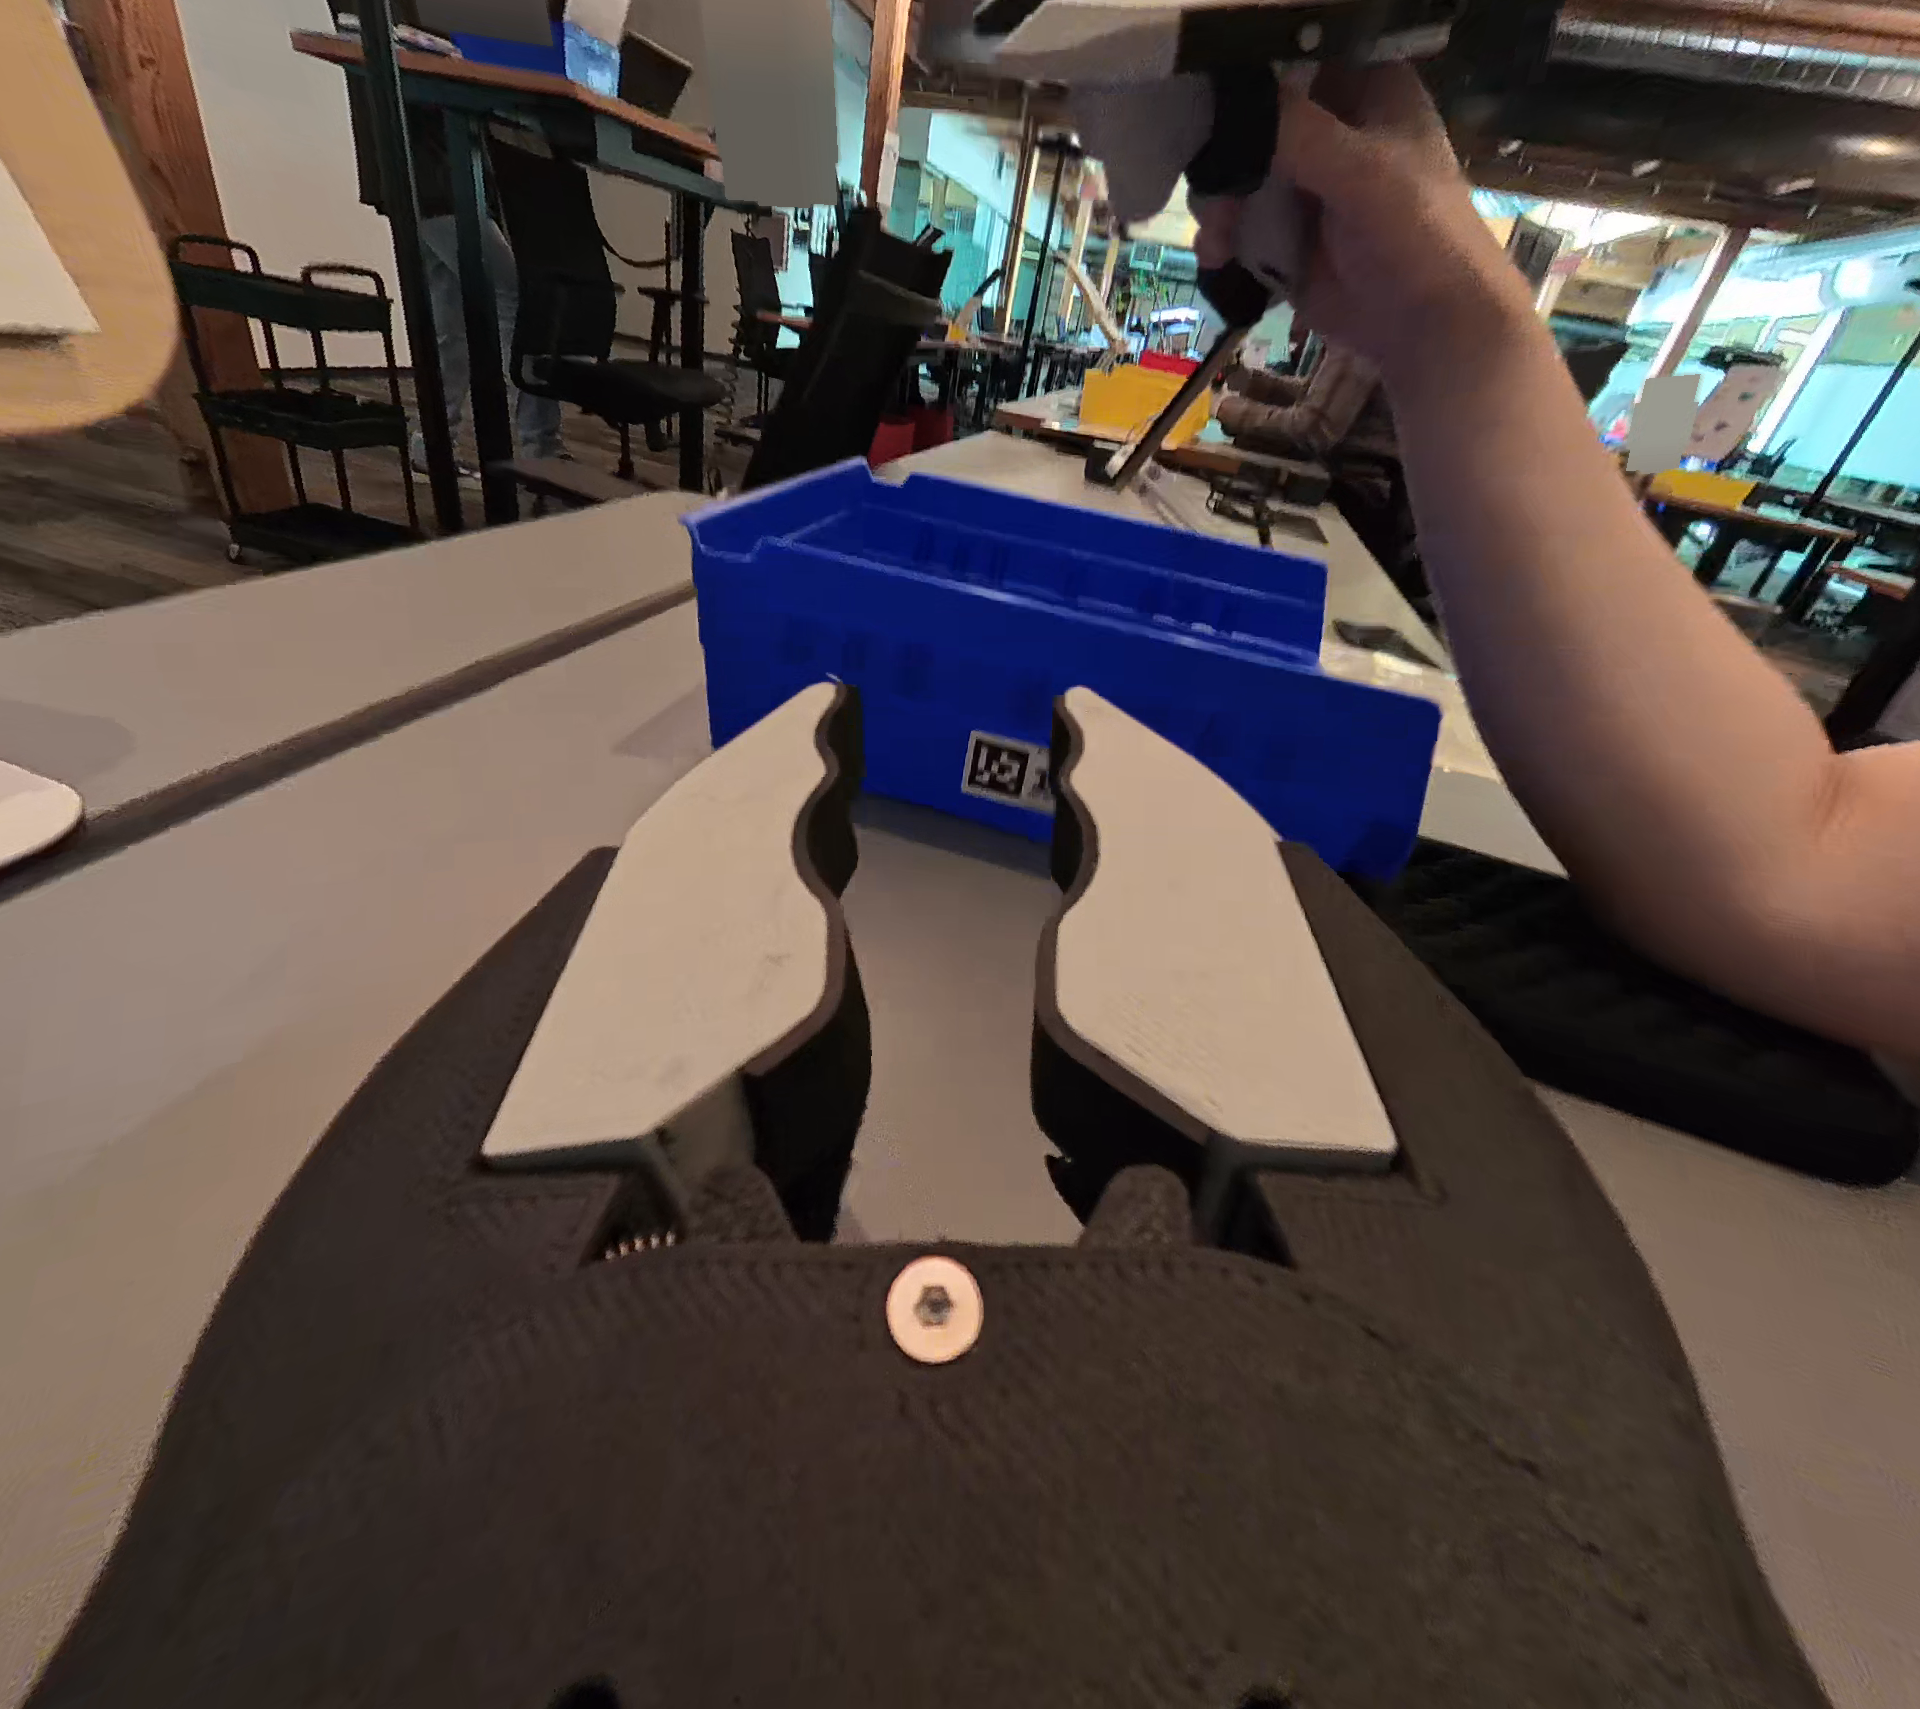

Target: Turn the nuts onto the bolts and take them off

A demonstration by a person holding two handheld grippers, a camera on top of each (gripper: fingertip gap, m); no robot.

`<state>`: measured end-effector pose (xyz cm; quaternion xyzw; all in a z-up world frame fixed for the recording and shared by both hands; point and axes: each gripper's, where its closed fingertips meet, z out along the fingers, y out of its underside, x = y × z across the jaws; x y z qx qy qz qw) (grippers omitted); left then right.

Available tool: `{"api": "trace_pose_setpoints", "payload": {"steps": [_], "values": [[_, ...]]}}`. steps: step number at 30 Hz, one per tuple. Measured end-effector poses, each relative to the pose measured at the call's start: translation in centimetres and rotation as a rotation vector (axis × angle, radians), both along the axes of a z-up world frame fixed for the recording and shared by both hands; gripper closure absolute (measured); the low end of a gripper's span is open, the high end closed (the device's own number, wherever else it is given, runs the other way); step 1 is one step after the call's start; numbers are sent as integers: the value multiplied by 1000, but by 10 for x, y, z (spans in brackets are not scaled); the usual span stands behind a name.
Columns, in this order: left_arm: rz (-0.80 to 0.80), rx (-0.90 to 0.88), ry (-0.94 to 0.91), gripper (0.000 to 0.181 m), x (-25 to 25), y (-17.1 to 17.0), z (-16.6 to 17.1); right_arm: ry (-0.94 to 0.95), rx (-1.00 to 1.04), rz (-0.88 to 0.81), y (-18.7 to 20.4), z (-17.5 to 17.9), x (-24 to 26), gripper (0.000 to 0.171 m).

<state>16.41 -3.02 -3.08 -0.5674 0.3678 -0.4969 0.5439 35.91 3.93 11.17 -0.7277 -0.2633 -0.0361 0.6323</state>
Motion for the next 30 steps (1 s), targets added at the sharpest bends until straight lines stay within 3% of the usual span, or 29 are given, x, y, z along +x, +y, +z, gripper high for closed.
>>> {"api": "trace_pose_setpoints", "payload": {"steps": [1,3,5,6,11,14,16,18,21,24,30], "values": [[11,10,-18,148,-4,0,11,9,111,1,-5,18,-5,108],[54,46,-11,151,-12,1,33,-8,335,9,-19,44,-18,91],[99,93,27,152,-21,-2,59,-86,495,13,-31,58,-29,101],[128,110,64,152,-26,-3,71,-113,524,8,-33,61,-33,113],[262,214,297,150,-82,-25,134,-69,509,40,-35,61,-43,124],[547,254,474,148,-160,-21,151,-62,501,45,-33,59,-41,127],[788,197,665,150,-228,-15,140,-67,483,44,-31,56,-40,126],[892,-9,848,152,-285,-22,106,-75,471,44,-30,54,-41,126],[939,-320,1010,153,-343,-37,55,-88,451,52,-27,49,-45,126],[975,-461,1122,153,-379,-37,24,-105,439,56,-26,46,-48,126],[863,-697,1224,149,-399,-26,-43,-123,410,61,-23,39,-48,126]]}}
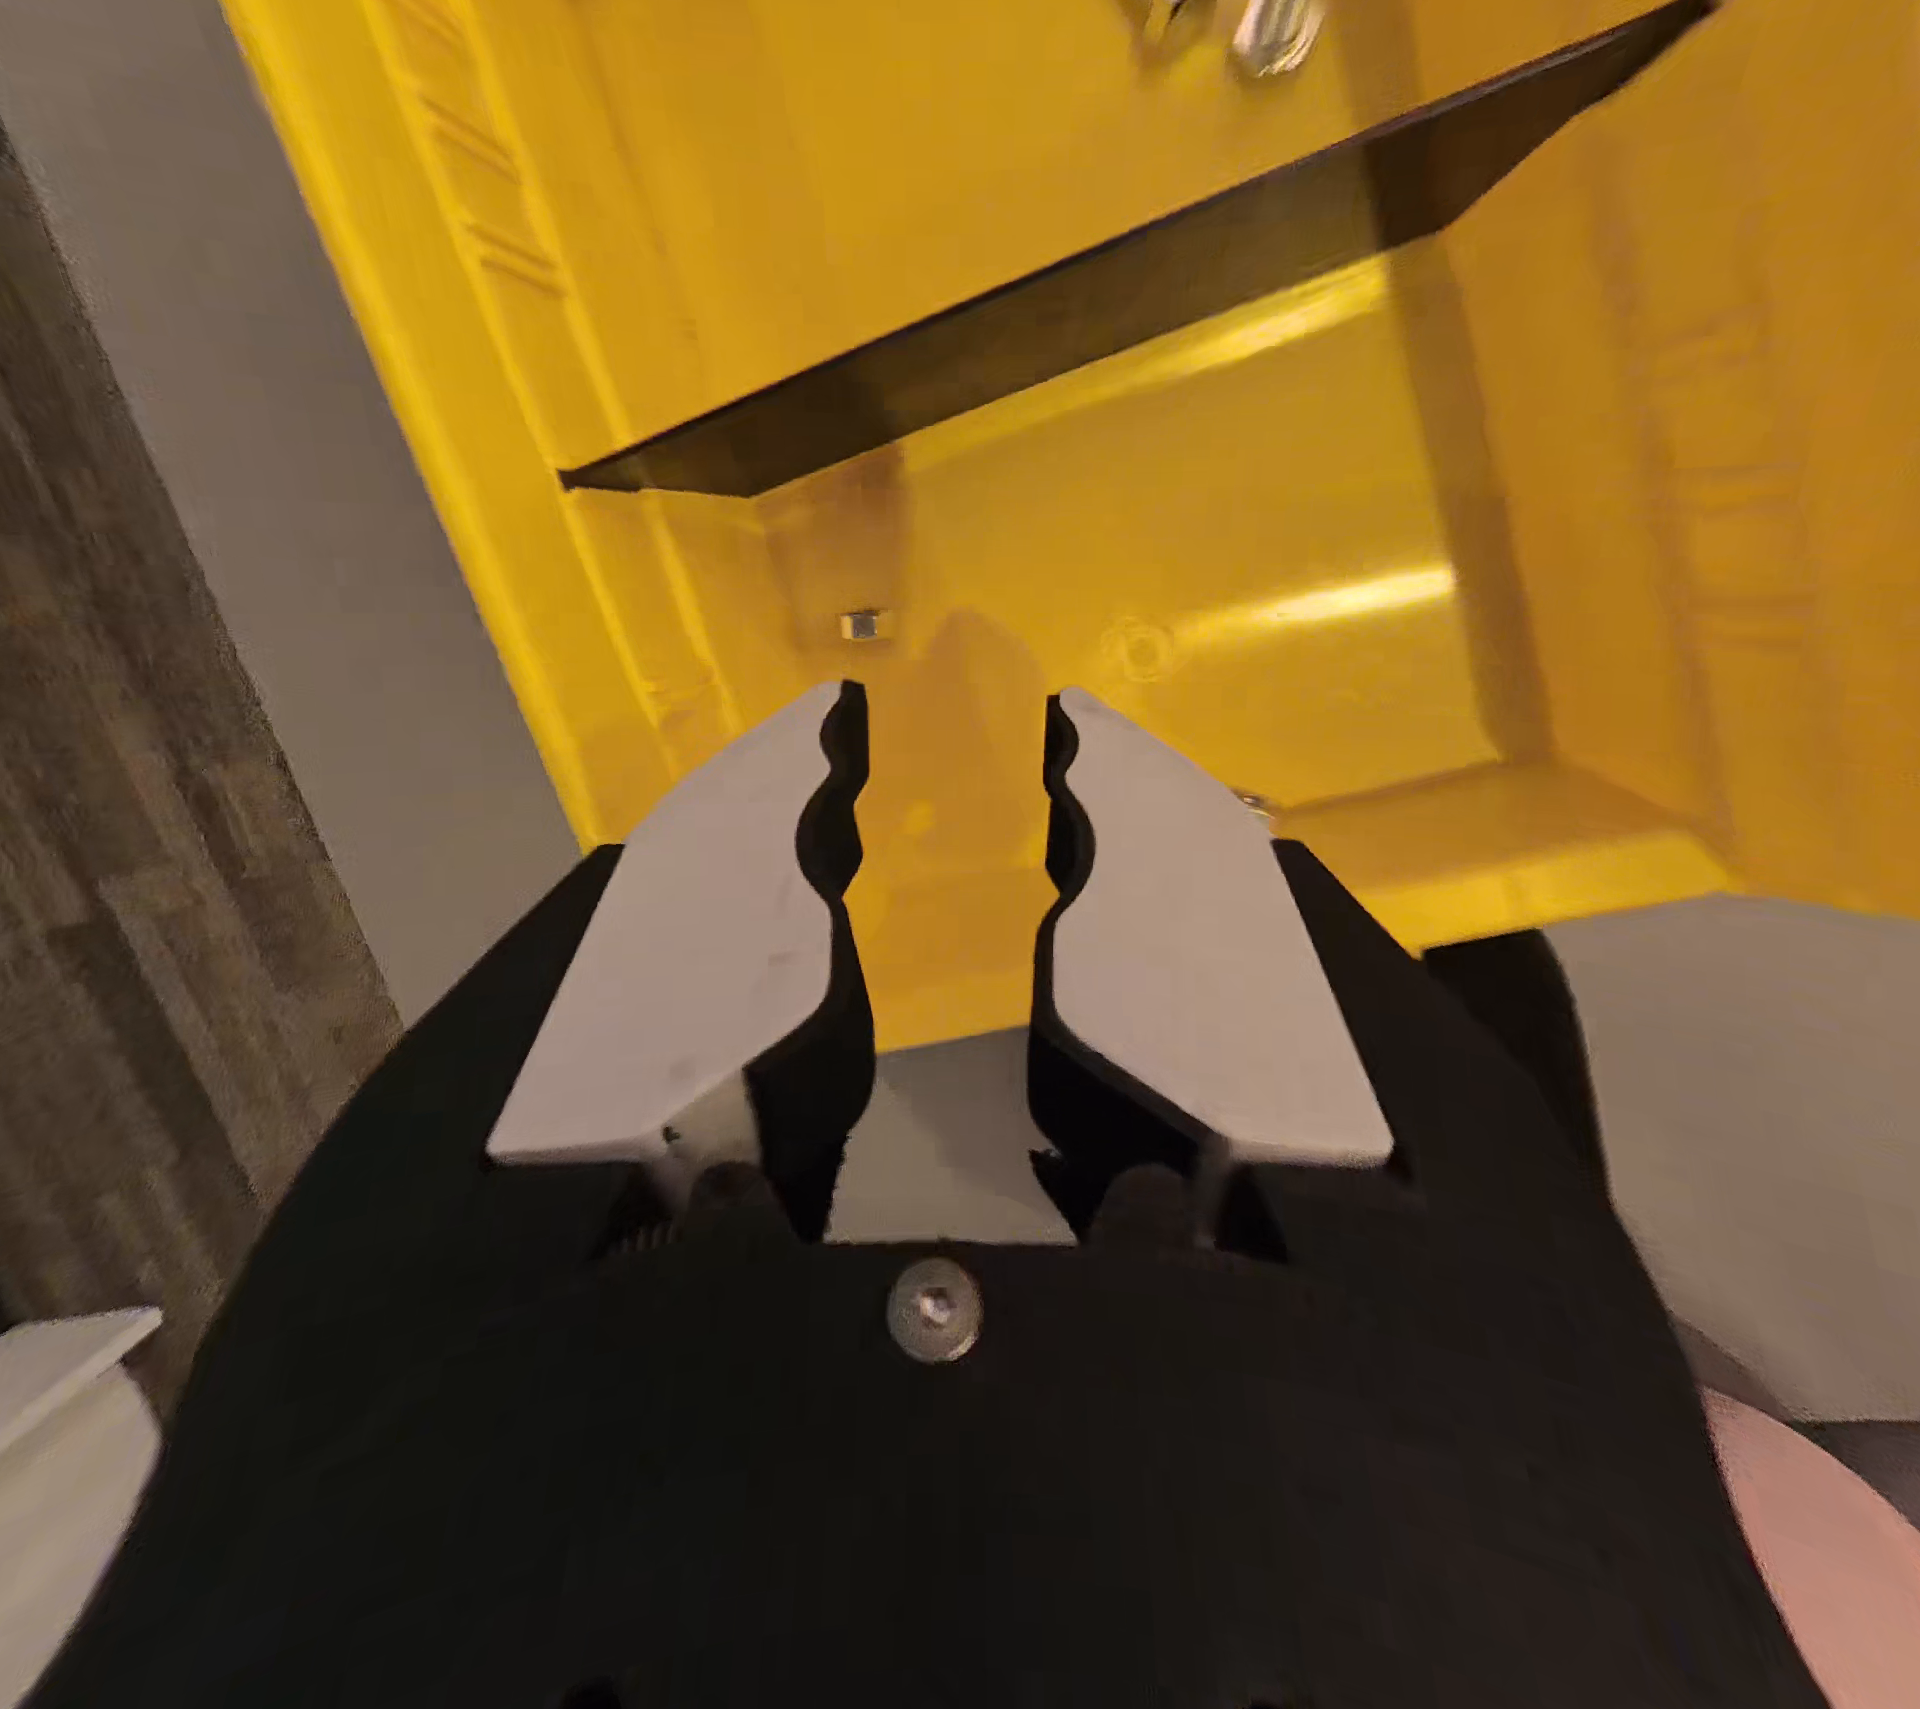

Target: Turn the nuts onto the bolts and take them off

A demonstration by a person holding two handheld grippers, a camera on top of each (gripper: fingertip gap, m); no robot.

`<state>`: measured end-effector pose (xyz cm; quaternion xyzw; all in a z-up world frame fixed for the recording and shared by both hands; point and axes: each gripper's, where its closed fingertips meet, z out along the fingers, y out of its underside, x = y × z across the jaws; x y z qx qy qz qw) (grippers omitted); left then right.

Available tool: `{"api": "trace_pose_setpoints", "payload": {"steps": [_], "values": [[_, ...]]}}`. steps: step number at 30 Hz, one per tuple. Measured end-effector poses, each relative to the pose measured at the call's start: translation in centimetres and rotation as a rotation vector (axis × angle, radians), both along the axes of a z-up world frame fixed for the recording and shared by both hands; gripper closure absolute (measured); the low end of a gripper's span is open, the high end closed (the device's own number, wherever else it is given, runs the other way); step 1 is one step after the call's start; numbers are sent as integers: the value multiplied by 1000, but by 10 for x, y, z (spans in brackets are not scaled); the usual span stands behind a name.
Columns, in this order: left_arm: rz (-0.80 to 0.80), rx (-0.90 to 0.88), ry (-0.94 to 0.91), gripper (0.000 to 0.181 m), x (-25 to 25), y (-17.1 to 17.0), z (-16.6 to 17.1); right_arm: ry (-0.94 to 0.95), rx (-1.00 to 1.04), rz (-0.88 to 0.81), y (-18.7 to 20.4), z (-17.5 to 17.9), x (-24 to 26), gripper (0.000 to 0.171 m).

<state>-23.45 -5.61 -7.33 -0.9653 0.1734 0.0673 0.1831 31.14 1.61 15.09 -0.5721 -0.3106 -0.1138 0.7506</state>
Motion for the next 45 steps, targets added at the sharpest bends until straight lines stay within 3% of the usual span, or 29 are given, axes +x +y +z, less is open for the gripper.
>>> {"api": "trace_pose_setpoints", "payload": {"steps": [4,14,26,32,45], "values": [[-21,-101,79,148,-13,7,-32,-7,-11,8,1,-3,1,126],[81,-232,185,142,-31,11,-64,-29,-34,17,2,-8,-1,126],[93,-234,216,149,-34,20,-74,-74,-52,28,2,-12,-8,126],[96,-246,204,162,-35,19,-77,-79,-57,26,2,-13,-6,126],[94,-299,189,163,-34,11,-77,-98,-57,26,2,-15,-9,127]]}}
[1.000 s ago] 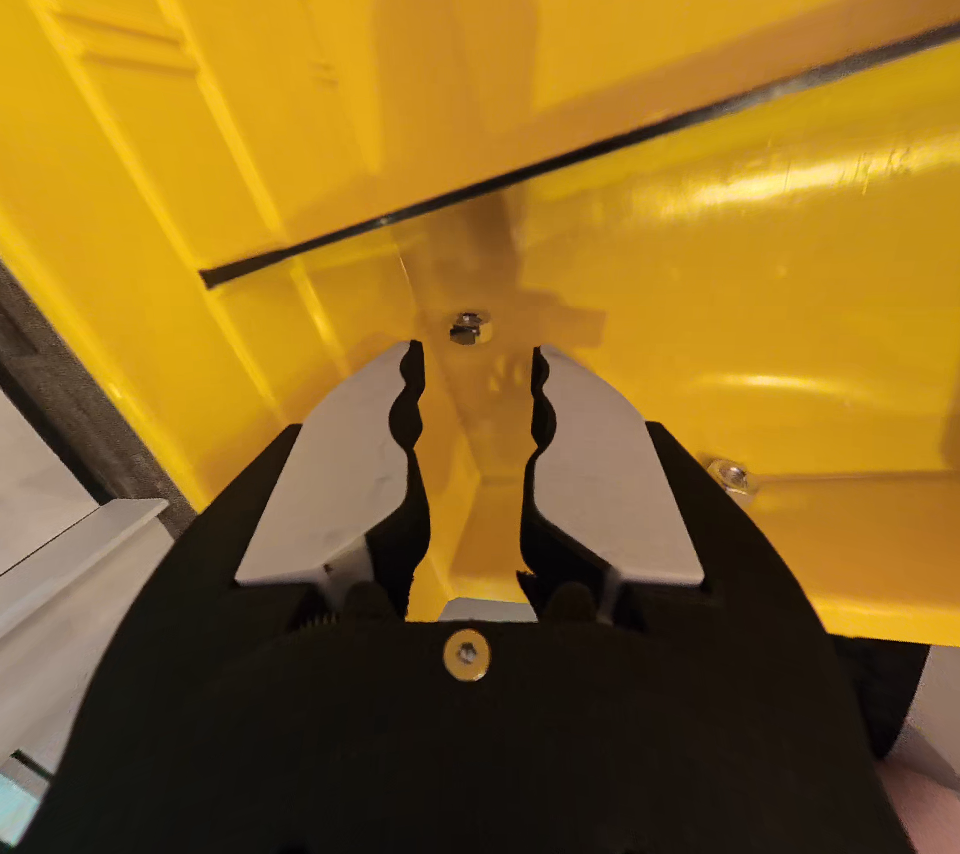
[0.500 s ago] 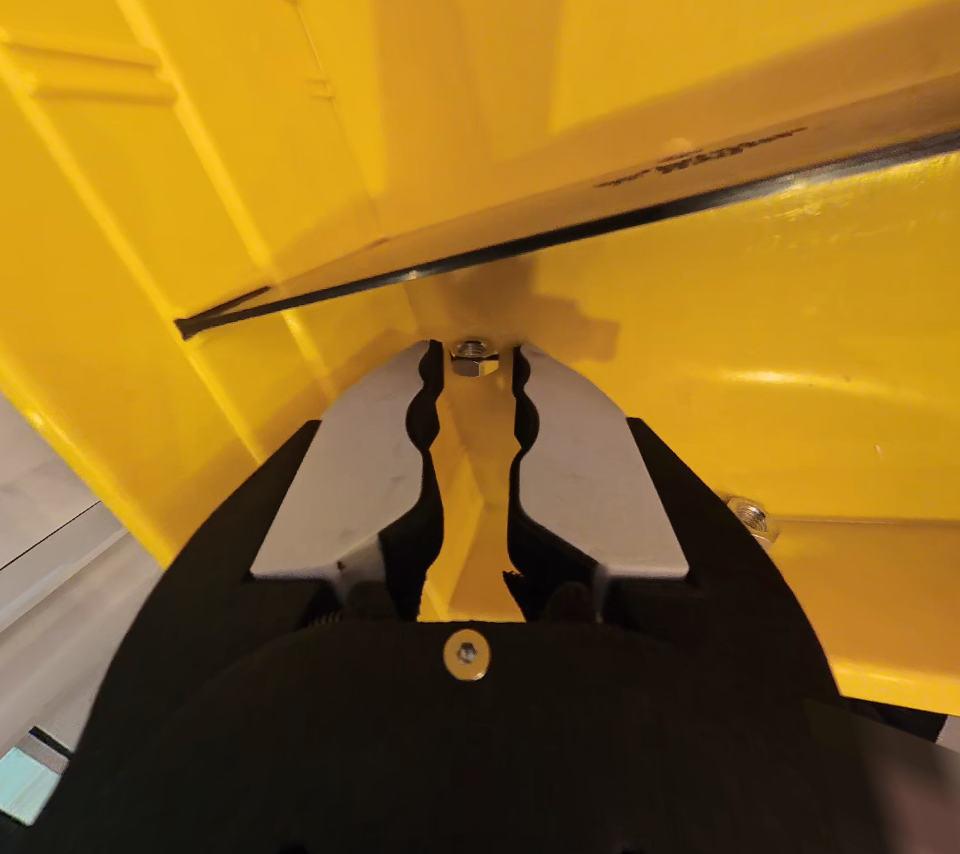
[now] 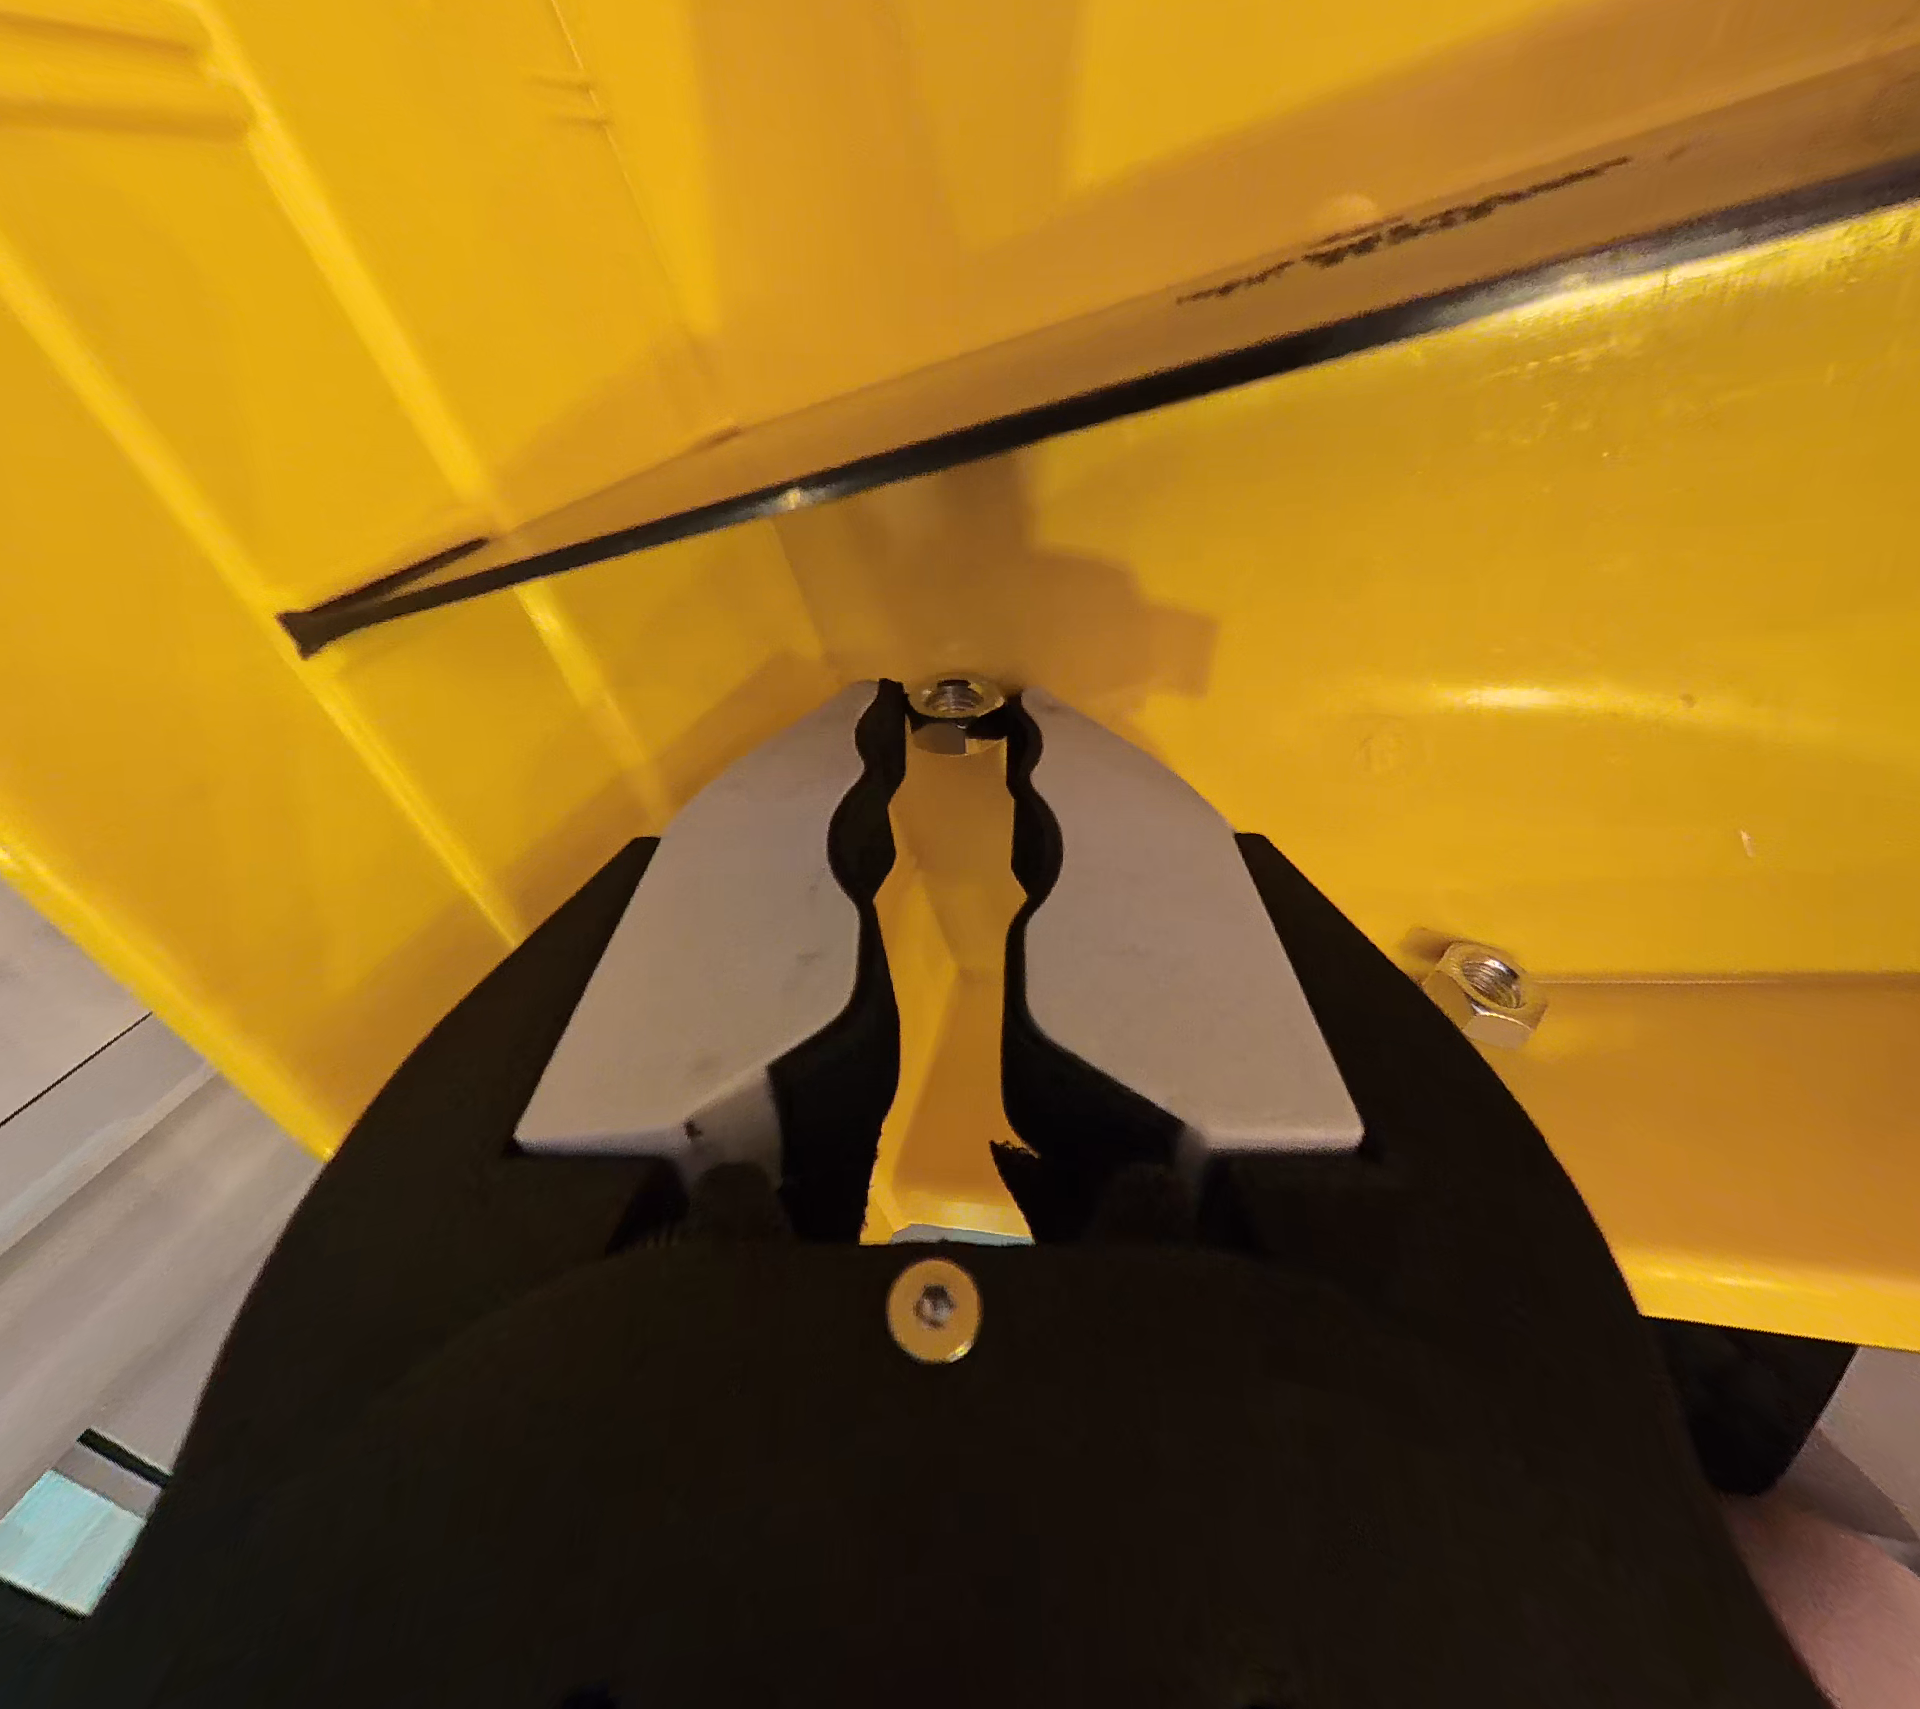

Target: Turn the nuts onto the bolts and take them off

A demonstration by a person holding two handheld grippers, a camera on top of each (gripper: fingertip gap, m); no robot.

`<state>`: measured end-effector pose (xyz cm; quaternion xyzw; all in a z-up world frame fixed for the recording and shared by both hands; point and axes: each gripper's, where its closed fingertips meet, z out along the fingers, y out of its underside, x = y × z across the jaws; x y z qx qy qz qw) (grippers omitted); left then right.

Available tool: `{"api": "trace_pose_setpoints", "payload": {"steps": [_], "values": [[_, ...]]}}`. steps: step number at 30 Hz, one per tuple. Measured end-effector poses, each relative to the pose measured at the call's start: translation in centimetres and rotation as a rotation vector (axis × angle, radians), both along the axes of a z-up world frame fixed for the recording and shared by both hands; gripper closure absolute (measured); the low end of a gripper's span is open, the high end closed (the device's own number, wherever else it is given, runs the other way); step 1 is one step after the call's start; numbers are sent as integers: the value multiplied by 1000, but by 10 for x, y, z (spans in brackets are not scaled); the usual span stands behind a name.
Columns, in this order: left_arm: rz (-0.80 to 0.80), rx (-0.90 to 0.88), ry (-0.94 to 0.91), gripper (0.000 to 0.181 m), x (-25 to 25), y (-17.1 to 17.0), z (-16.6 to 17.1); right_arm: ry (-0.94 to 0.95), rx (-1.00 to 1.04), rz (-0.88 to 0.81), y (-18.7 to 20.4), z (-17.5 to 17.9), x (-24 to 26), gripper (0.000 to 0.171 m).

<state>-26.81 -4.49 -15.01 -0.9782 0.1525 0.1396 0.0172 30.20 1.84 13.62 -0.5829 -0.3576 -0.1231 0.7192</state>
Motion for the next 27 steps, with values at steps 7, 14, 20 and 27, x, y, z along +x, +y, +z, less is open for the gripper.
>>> {"api": "trace_pose_setpoints", "payload": {"steps": [7,14,20,27], "values": [[-13,5,-20,163,6,-1,6,-23,-9,-7,2,-4,-2,127],[-38,303,-211,163,54,27,78,-44,-10,-11,3,-6,-3,127],[-464,548,-611,163,234,22,162,-43,-6,-19,3,-5,-1,127],[-896,263,-614,163,393,-13,72,-55,-9,-23,4,-7,-1,127]]}}
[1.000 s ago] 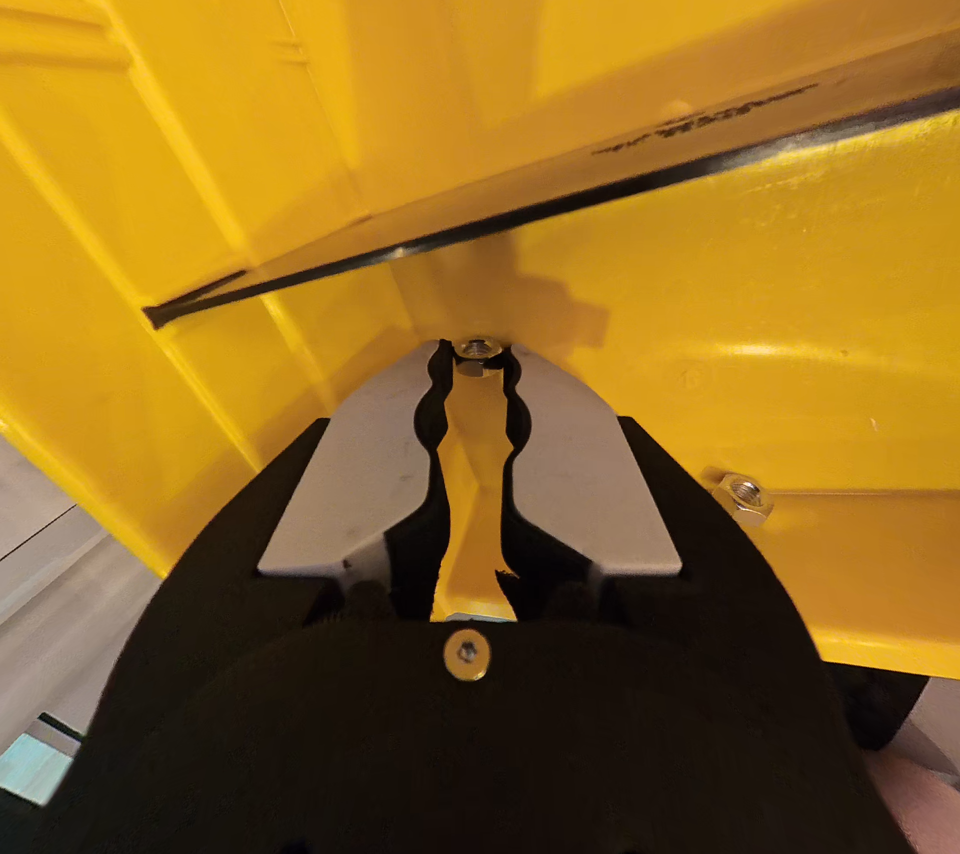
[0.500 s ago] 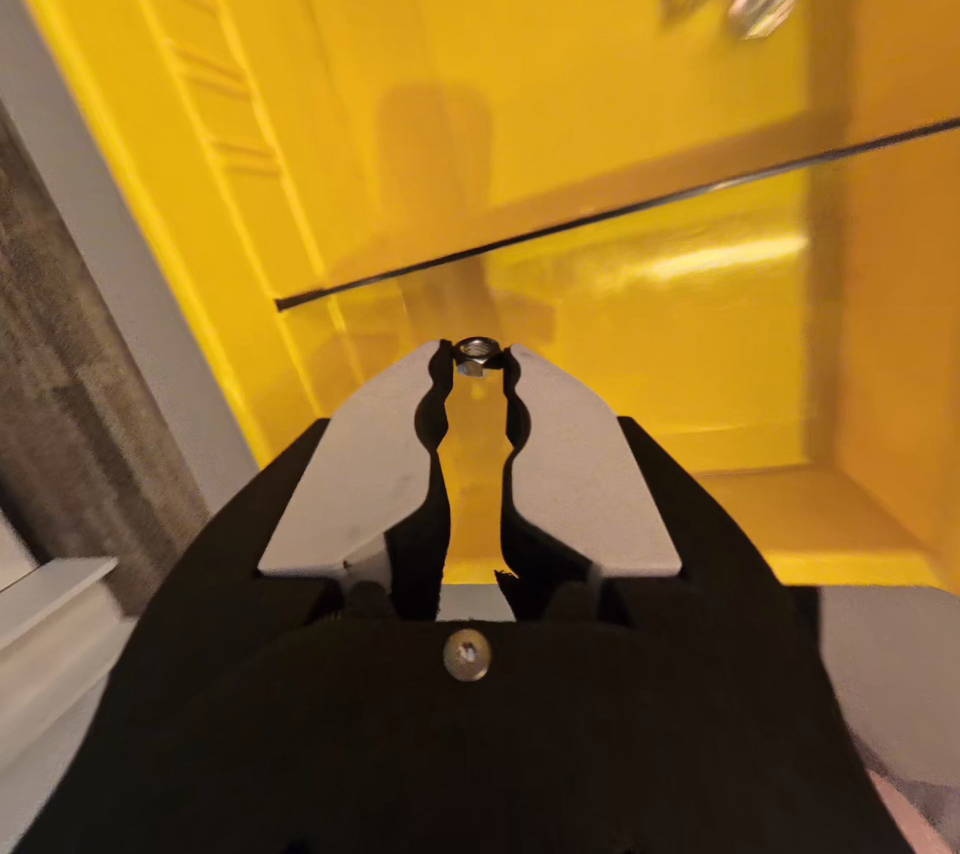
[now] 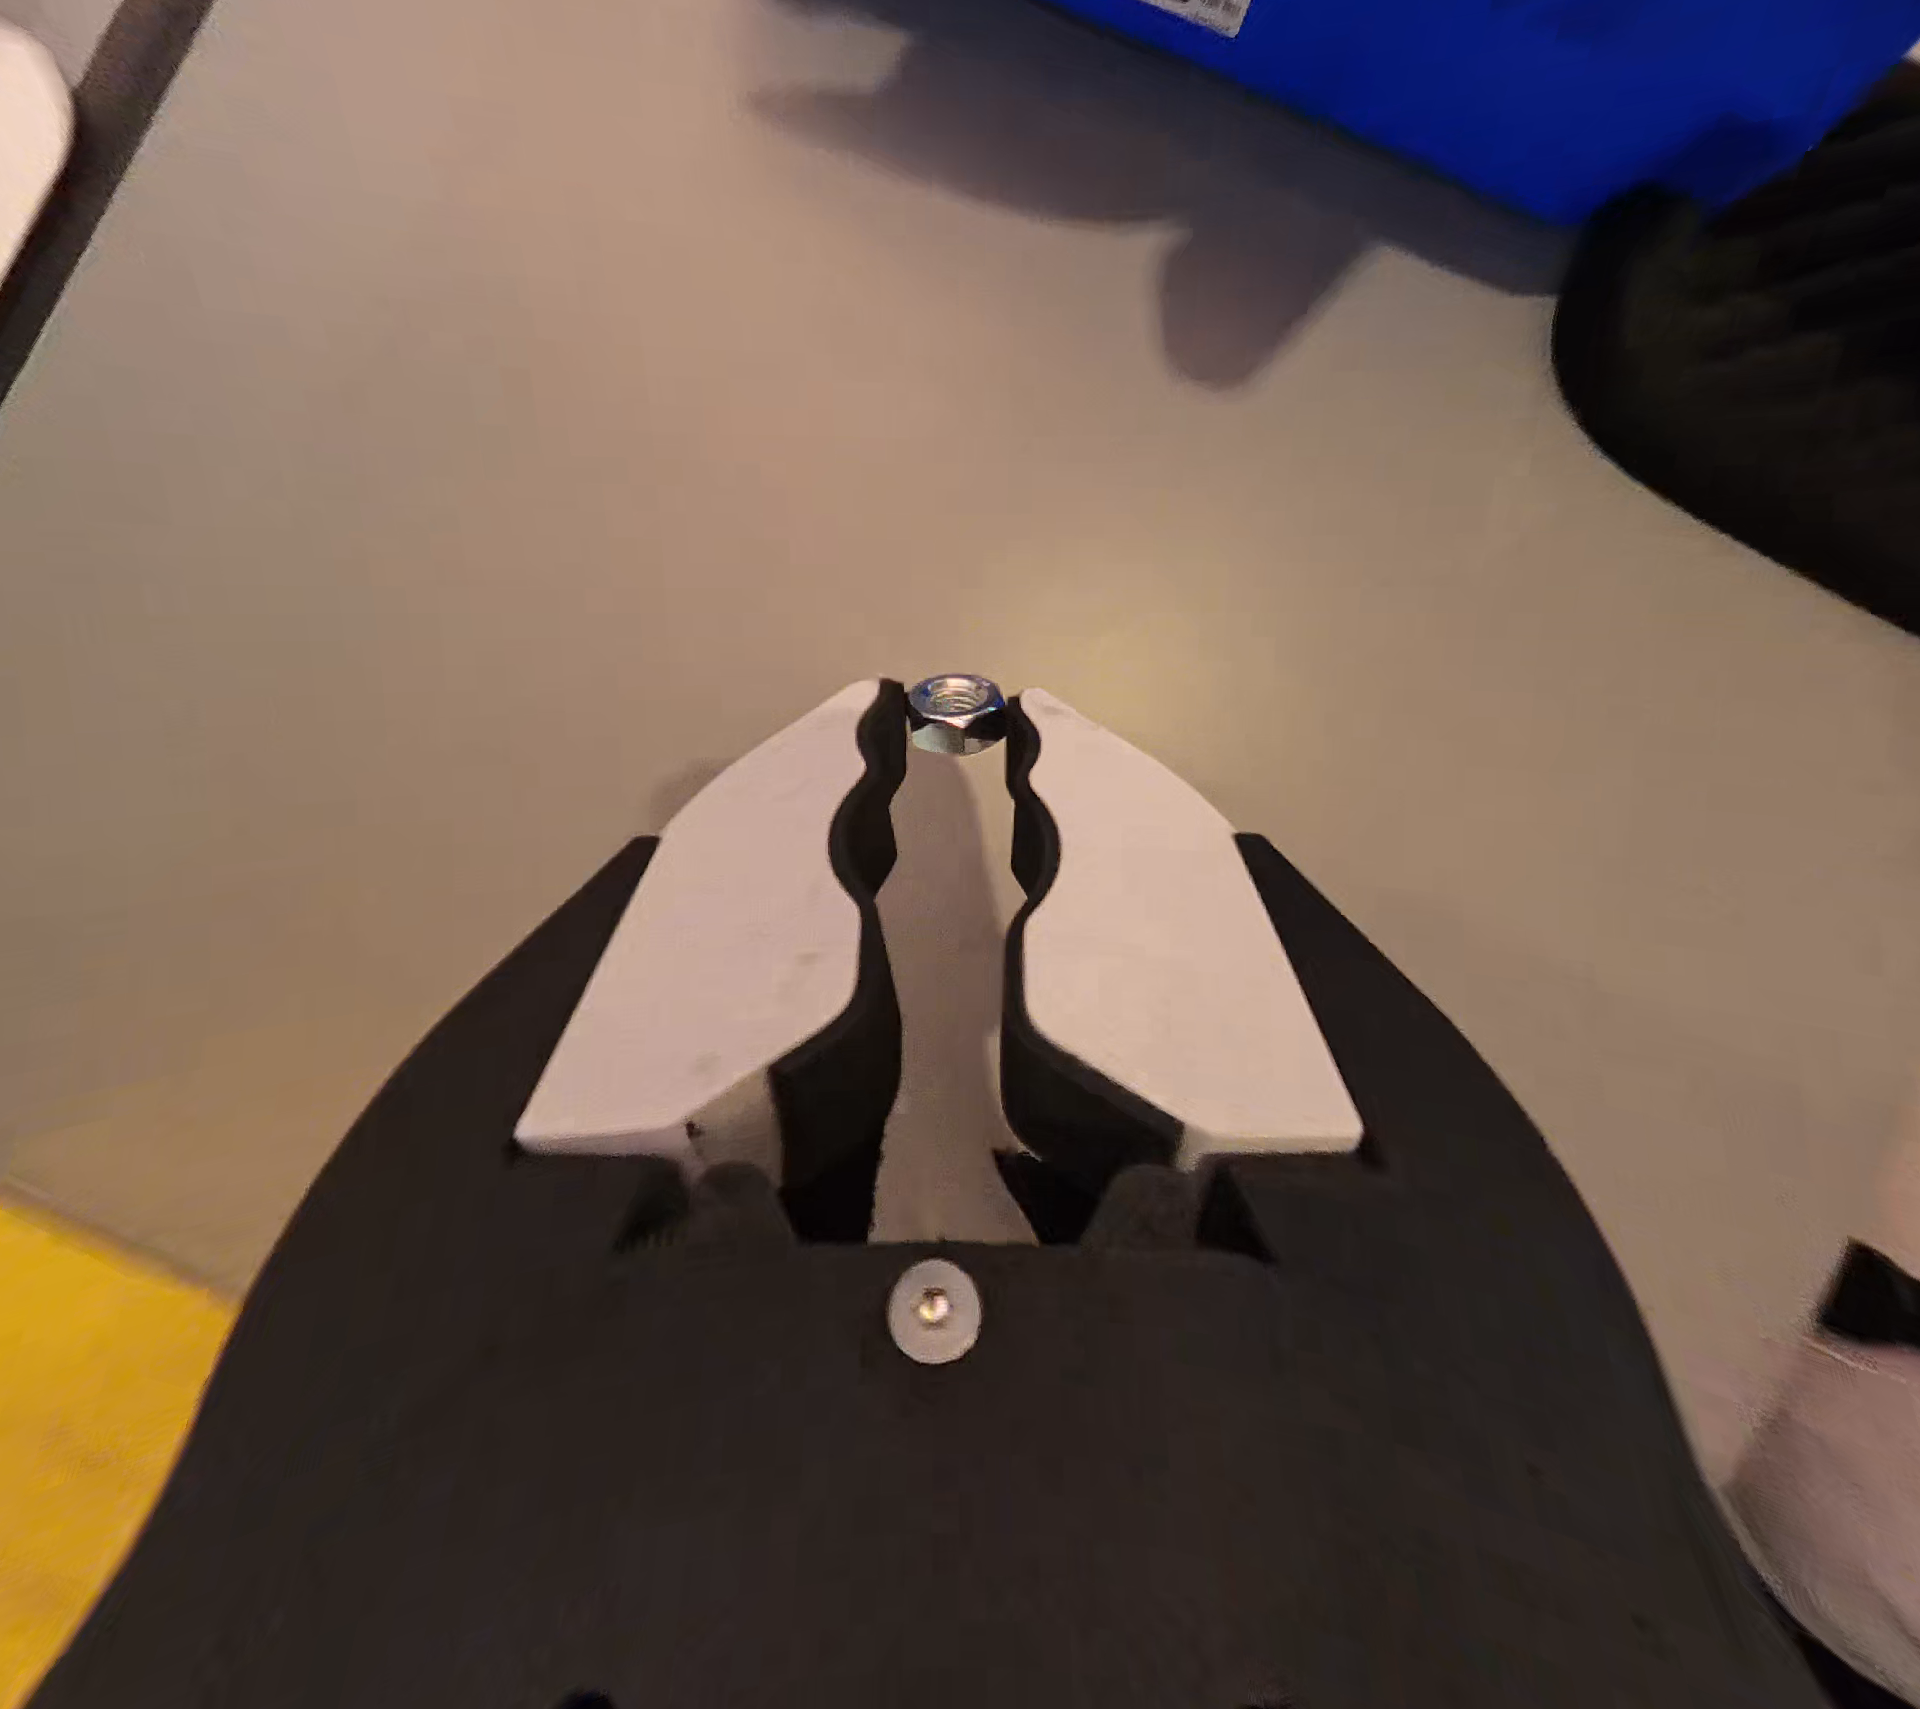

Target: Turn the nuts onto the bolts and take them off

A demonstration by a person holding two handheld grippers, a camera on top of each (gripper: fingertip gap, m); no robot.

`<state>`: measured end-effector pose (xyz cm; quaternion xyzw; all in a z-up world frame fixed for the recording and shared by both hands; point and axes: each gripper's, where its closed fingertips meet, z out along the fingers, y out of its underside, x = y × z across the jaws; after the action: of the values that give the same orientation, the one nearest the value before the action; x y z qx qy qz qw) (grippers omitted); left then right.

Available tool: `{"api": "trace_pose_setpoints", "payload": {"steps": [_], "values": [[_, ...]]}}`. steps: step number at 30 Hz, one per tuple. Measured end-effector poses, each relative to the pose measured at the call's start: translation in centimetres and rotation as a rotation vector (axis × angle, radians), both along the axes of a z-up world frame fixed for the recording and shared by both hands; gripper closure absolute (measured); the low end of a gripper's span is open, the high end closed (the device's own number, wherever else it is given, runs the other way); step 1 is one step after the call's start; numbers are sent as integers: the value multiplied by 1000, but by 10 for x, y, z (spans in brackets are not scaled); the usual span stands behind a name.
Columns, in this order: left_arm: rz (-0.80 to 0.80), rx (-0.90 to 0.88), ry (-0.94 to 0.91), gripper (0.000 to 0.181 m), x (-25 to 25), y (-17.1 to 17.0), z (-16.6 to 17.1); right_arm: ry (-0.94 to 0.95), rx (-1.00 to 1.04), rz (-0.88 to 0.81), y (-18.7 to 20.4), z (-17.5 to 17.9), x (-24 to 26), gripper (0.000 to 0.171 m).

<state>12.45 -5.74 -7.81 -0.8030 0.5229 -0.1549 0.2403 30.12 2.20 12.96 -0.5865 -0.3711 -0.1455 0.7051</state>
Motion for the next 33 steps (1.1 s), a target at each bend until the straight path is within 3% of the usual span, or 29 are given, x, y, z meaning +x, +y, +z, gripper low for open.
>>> {"api": "trace_pose_setpoints", "payload": {"steps": [5,9,25,30,33], "values": [[-153,-61,-23,163,38,-16,-44,7,-2,3,1,0,2,127],[-157,-108,-3,163,40,-17,-66,9,-8,2,2,-2,4,127],[-250,-78,47,163,35,-25,-85,-2,-20,-8,2,-8,9,127],[-270,-73,73,145,32,-27,-84,-23,-17,0,0,-8,3,127],[-266,-60,42,144,31,-25,-70,-28,-7,5,-3,-5,1,127]]}}
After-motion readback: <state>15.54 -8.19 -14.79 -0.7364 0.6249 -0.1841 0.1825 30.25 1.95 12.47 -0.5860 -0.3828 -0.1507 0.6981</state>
